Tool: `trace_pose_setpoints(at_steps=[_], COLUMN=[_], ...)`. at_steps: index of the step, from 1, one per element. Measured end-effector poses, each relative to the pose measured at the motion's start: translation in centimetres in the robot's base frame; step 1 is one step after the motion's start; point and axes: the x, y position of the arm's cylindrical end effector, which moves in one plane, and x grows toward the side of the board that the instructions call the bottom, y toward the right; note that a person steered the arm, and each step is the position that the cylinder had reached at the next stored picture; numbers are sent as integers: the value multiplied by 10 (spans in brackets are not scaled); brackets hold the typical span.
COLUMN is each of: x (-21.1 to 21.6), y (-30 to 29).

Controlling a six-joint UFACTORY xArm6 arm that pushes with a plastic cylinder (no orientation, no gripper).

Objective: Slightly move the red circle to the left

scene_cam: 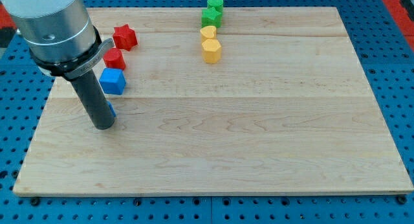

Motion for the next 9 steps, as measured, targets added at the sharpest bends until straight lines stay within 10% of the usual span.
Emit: trace_pose_setpoints(at_steps=[9], x=[-6], y=[10])
